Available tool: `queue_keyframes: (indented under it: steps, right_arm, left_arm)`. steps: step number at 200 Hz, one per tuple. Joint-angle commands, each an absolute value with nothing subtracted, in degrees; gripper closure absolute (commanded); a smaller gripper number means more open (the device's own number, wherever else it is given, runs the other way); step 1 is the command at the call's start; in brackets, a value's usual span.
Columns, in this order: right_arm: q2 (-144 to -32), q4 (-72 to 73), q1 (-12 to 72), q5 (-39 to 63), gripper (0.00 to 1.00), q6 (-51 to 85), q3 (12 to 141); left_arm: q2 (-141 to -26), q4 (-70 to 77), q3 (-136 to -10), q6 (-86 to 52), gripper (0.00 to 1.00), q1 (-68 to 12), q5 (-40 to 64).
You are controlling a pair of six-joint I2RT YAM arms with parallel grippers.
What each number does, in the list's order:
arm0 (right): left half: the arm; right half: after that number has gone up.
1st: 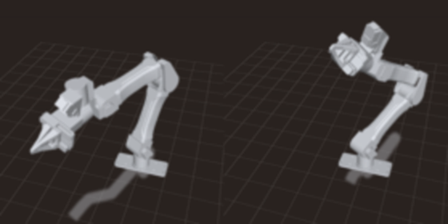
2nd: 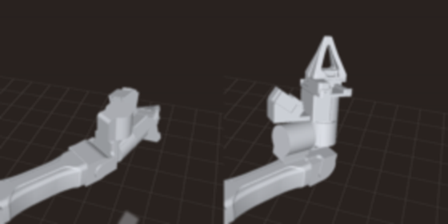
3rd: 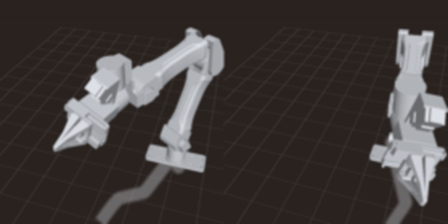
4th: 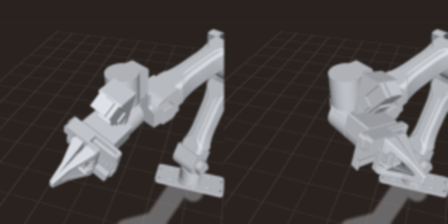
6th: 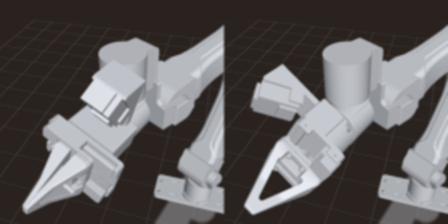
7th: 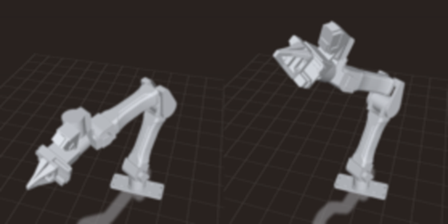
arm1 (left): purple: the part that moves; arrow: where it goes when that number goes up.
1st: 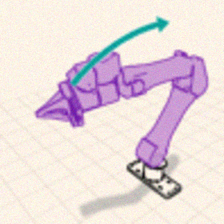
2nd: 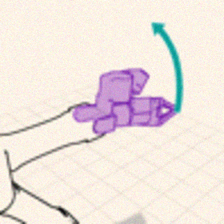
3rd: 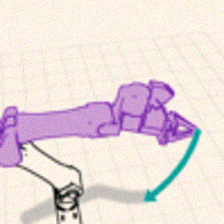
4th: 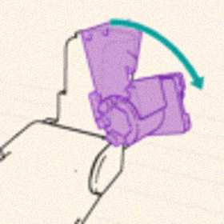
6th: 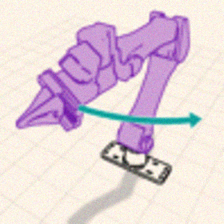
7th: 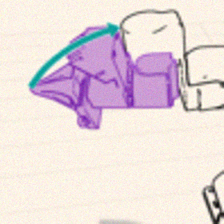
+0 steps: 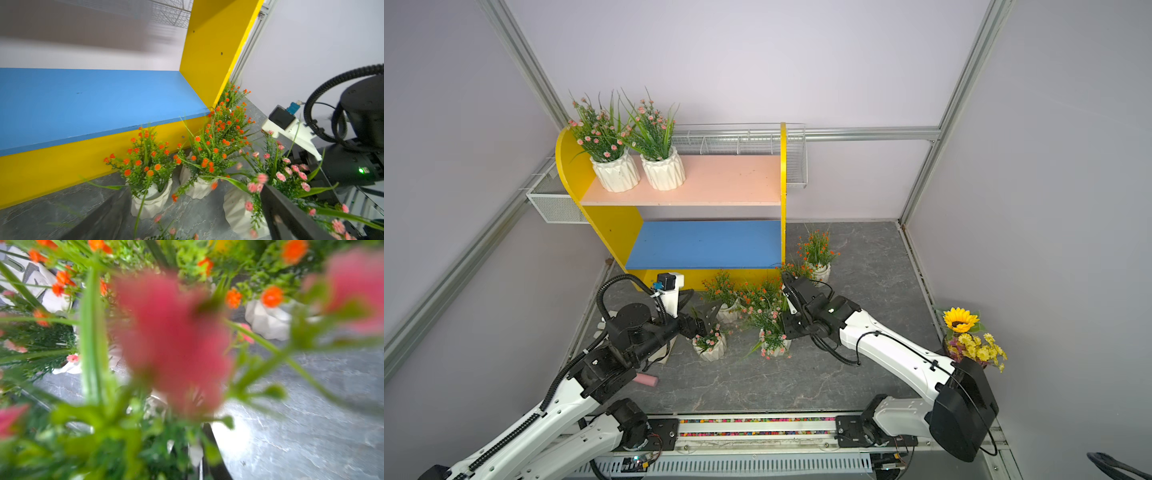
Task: Place the baby's breath potted plants on the rack by color
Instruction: Pick up the baby's breath potted plant from the center of the board.
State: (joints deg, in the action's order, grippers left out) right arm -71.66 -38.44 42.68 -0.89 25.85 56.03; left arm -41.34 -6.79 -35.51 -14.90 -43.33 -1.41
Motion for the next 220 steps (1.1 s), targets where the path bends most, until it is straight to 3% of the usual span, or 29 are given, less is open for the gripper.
queue_keyframes:
  steps: [1, 96, 220]
  right_arm:
    - [-67.6, -41.5, 40.2, 3.6, 0.92, 23.5, 57.4]
    - [-65.5, -48.7, 33.7, 9.6, 0.92, 18.5, 63.9]
    - [-66.7, -45.3, 33.6, 13.1, 0.92, 19.4, 62.6]
  left_arm:
    - [-42.9, -3.2, -35.1, -12.1, 0.00, -47.3, -3.1]
    - [-48.9, 7.5, -29.0, -6.3, 0.00, -61.8, -7.3]
    - [-54.9, 18.3, -27.9, -5.8, 0.00, -63.8, -1.8]
